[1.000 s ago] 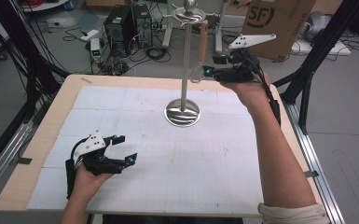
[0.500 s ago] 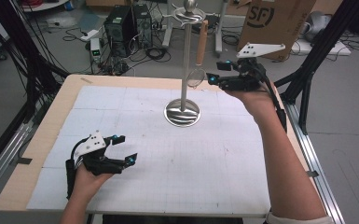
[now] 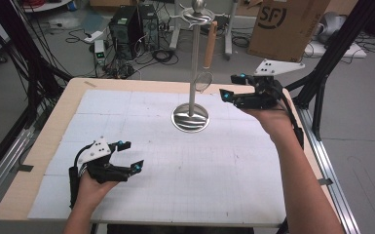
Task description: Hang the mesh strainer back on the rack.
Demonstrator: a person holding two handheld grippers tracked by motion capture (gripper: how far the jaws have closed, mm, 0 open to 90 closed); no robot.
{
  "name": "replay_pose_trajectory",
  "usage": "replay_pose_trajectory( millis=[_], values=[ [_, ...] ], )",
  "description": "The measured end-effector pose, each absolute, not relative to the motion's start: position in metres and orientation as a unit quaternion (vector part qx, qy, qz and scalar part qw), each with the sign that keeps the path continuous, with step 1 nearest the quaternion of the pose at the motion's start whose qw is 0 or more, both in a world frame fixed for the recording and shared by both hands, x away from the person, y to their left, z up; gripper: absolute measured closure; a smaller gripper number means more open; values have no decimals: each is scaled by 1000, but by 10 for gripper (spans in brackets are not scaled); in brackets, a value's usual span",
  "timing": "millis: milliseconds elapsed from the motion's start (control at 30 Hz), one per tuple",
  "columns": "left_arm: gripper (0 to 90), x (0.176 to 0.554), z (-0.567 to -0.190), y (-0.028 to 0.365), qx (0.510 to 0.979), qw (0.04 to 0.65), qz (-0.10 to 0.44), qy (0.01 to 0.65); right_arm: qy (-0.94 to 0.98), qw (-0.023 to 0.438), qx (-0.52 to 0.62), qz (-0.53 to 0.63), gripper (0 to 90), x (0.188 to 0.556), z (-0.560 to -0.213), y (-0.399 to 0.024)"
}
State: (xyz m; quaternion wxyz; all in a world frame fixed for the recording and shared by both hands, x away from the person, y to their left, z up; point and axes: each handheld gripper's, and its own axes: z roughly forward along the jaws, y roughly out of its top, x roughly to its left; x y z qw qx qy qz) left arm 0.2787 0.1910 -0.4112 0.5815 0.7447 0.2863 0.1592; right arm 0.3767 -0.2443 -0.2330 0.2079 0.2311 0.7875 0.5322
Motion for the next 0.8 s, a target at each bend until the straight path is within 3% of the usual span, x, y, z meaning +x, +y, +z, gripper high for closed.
replay_pose_trajectory(
  millis=[800],
  values=[
    [174,278,-411,190,745,583,155,284,771,197,246,553,272,342,-286,-272]
  ],
)
